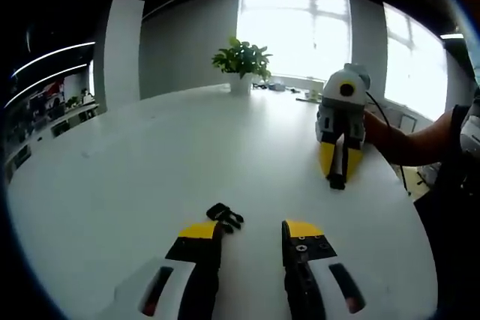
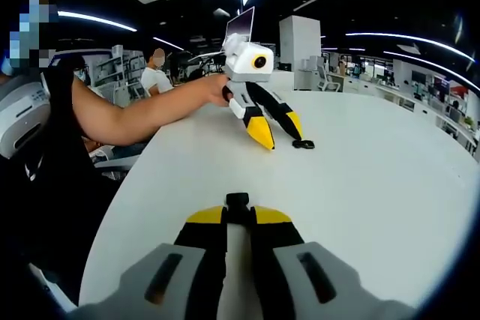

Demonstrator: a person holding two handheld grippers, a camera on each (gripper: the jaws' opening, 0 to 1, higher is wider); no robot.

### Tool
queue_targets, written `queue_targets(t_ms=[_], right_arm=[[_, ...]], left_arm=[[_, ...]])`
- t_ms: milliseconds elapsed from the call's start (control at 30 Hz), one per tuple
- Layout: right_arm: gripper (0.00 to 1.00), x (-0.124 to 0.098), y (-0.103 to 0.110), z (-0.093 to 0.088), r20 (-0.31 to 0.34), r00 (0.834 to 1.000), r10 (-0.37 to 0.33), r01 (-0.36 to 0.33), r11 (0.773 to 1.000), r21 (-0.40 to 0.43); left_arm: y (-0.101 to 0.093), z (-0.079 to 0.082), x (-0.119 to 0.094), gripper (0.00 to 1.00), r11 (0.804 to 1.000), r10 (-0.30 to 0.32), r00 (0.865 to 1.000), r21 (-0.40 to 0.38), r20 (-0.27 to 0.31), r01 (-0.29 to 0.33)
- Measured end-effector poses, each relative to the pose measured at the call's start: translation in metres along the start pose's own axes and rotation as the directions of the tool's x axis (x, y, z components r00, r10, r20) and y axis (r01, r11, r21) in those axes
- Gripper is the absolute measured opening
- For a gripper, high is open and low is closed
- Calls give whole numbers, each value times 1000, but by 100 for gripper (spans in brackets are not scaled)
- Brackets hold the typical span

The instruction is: Snap the two parts of the plastic buckle together until the buckle closes and remains connected.

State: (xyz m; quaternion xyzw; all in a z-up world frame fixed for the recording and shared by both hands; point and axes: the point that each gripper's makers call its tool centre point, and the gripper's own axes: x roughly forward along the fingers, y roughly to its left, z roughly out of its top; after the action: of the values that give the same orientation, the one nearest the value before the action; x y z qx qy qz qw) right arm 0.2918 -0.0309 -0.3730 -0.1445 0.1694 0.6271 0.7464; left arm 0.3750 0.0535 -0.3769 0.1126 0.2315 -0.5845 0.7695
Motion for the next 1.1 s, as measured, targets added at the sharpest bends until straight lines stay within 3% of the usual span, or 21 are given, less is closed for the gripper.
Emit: queue_targets(t_ms=[67,100,200,267,367,467,600,700,767,833,933,967,1033,1100], right_arm=[[10,0,0,0,1,1000,0,0,1000,1],[10,0,0,0,1,1000,0,0,1000,2],[10,0,0,0,1,1000,-1,1,1000,1],[10,0,0,0,0,1000,-2,2,1000,1],[10,0,0,0,-2,1000,-4,4,1000,-2],[10,0,1,0,-3,1000,-1,1,1000,-3],[10,0,4,1,-6,1000,-3,3,1000,-12],[10,0,5,1,-6,1000,0,0,1000,-14],[10,0,4,1,-5,1000,-2,2,1000,-10],[10,-1,2,0,-6,1000,-7,7,1000,-9],[10,-2,1,0,-8,1000,-12,12,1000,-9],[10,-2,1,0,-9,1000,-13,13,1000,-11],[10,-2,1,0,-8,1000,-13,13,1000,-8],[10,-2,1,0,-7,1000,-15,14,1000,-4]], left_arm=[[-7,1,0,32,999,-29,1000,23,3,29],[-14,4,2,34,995,-53,999,88,13,51],[-29,14,5,41,989,-119,991,97,63,113],[-30,17,3,43,987,-123,991,106,57,117],[-23,21,1,46,986,-101,995,136,24,96],[-6,20,-7,46,991,-69,998,113,1,68],[7,12,-8,47,991,-83,995,104,-50,88],[9,10,-8,48,975,-107,987,180,-116,127],[2,12,-10,51,956,-174,969,205,-178,209],[0,19,-12,52,945,-210,954,206,-215,254],[5,19,-15,52,929,-218,921,222,-322,297],[6,19,-15,52,921,-231,904,219,-360,323],[5,17,-15,52,916,-247,886,204,-393,346],[-1,11,-17,52,899,-302,843,163,-446,408]])
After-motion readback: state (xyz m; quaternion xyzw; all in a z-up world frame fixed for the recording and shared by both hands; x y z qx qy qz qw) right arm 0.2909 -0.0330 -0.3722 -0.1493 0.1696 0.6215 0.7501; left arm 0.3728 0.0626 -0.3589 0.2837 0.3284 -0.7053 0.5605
